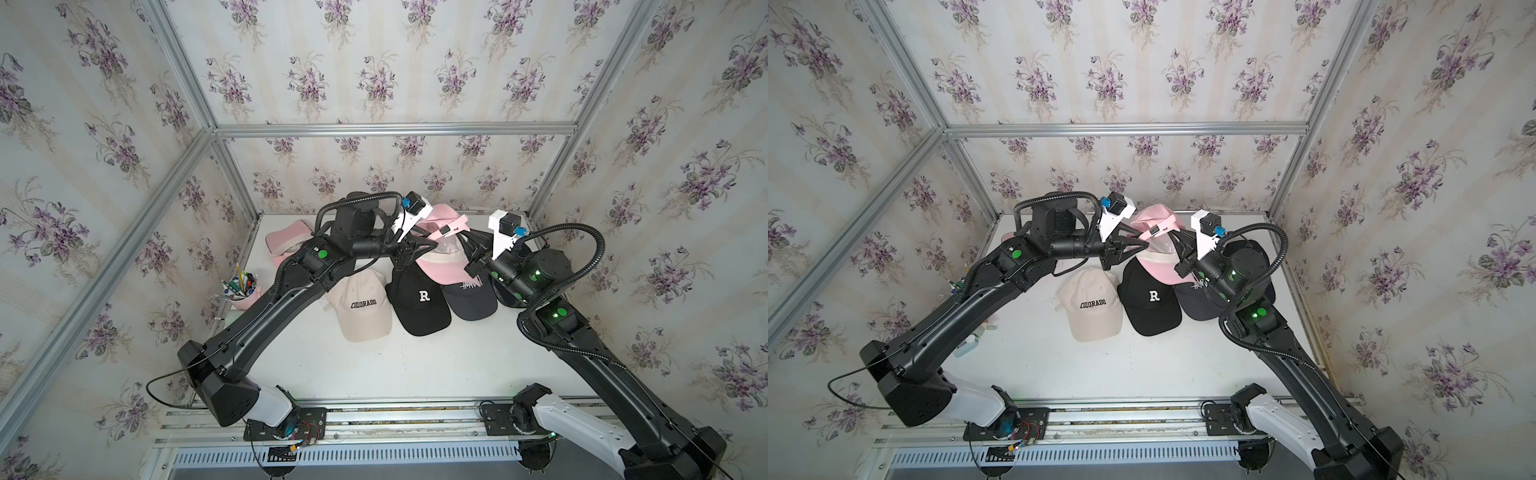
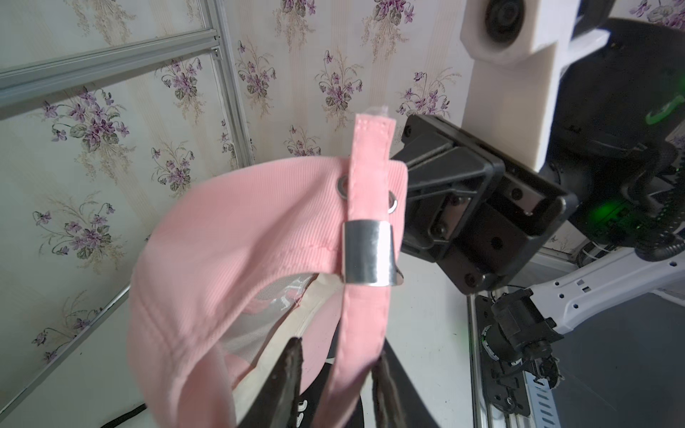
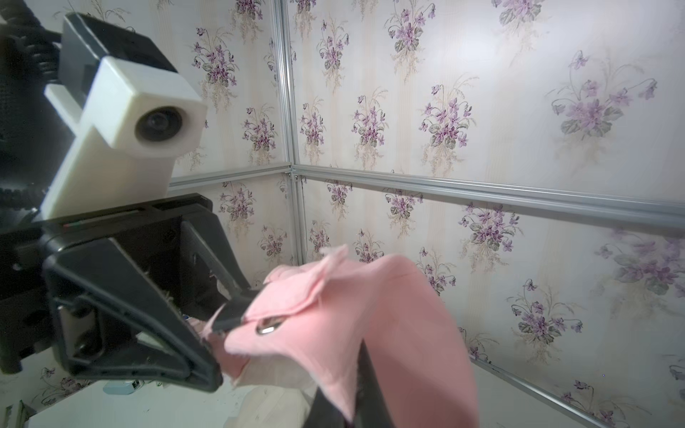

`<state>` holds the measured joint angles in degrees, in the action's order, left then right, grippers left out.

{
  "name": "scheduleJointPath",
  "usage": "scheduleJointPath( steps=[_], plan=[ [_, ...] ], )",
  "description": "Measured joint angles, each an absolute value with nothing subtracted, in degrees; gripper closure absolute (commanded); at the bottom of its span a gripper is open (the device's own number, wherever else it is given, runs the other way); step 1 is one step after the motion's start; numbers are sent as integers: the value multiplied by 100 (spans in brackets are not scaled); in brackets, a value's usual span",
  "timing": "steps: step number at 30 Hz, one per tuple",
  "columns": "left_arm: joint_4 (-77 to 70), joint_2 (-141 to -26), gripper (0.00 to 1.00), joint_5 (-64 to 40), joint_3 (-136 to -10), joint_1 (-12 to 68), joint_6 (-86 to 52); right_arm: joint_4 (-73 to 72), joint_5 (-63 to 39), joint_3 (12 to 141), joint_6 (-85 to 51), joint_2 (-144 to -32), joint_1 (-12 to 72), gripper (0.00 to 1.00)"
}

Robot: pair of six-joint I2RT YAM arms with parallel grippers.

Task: Open the adjustable buckle of the baseball cap
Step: Pick up the baseball cap from the center of the board, then open the adjustable buckle on the baseball cap.

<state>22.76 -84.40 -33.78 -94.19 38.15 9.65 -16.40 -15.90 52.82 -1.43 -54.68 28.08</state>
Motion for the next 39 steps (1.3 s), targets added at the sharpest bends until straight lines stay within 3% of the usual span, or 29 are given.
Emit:
scheduleJointPath(
  steps=[8, 18, 24, 28, 32, 39],
  plan=[
    [2290, -8215, 36, -3448, -9437, 3815, 1017, -1406, -1568, 5483, -106, -5684, 2805, 100],
    [2038, -8812, 31, -3483, -10269, 3815, 956, -1083, -1592, 5478, 43, -5743, 2873, 100],
    [2060, -9415, 48, -3634, -10833, 3815, 886, -1048, -1590, 5478, 110, -5749, 2921, 100],
    [2058, -9581, 50, -3787, -10857, 3815, 801, -1000, -1586, 5478, 137, -5747, 2928, 100],
    [2029, -9609, 60, -4025, -10853, 3815, 707, -893, -1566, 5478, 148, -5741, 2934, 100],
    [1990, -9609, 66, -4458, -10807, 3815, 659, -875, -1490, 5478, 148, -5736, 2934, 100]
  ],
)
